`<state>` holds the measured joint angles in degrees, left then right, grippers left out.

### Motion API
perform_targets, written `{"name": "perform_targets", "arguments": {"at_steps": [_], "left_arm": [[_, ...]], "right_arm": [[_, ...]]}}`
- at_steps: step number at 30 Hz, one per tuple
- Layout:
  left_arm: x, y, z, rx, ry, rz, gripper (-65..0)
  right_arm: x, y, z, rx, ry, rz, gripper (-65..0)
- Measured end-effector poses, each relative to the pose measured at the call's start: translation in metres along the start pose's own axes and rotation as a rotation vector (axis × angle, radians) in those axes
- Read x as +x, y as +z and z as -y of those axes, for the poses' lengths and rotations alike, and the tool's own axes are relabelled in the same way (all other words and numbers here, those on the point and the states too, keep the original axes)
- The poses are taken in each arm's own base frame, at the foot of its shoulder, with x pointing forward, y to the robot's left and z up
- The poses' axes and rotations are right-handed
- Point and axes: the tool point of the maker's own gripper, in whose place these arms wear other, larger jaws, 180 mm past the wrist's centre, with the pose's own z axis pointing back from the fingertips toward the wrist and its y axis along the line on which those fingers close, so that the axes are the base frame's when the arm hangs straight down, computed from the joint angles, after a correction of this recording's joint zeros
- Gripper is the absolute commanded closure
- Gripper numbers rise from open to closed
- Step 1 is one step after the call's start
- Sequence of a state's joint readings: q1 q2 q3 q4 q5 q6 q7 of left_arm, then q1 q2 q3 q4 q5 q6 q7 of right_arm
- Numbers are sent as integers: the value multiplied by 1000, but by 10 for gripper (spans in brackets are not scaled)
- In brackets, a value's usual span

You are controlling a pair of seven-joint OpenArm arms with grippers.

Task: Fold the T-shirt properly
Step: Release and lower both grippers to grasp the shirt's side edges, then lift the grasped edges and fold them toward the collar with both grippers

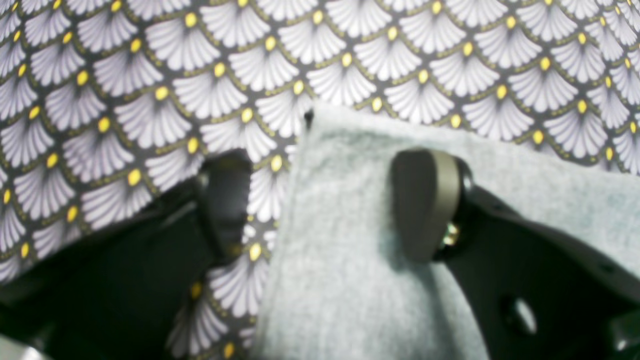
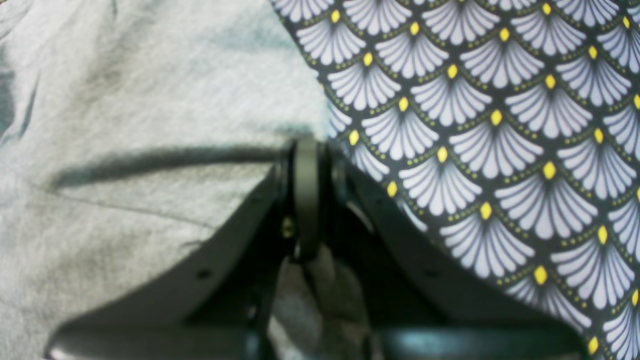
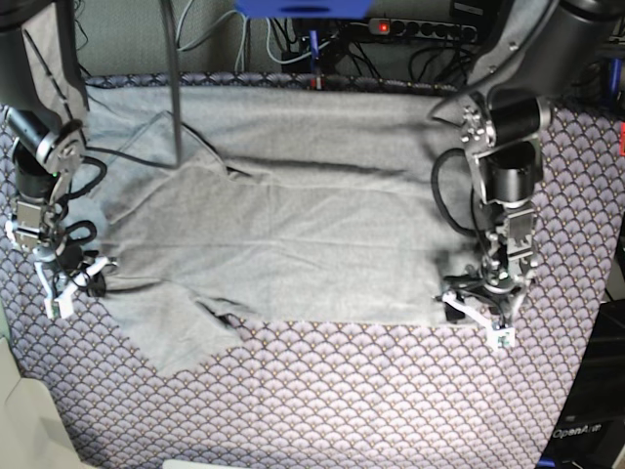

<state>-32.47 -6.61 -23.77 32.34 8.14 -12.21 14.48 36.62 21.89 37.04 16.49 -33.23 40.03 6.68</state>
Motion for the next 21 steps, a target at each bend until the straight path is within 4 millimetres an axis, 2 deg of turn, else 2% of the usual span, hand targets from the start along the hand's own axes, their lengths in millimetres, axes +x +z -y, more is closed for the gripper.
{"name": "perform_targets", "arguments": {"at_steps": [3,5,10,11,17,21], "left_arm": [[-2,-3,3,-8,7,1,-415],[-2,-6,6,-15,15,-7,-346],[-4,-8,9,-23,29,8,-35],[-4,-8,8,-22,35,5,0],[-2,-7,8,-21,27,-7,0],[0,1,5,-13,5,-62,0]], "right_arm": [[0,0,0,0,0,0,0],[0,0,0,0,0,0,0],[0,0,0,0,0,0,0],[0,0,0,0,0,0,0],[1,1,2,-5,15,-4,0],[2,13,18,-60,81,2,0]]}}
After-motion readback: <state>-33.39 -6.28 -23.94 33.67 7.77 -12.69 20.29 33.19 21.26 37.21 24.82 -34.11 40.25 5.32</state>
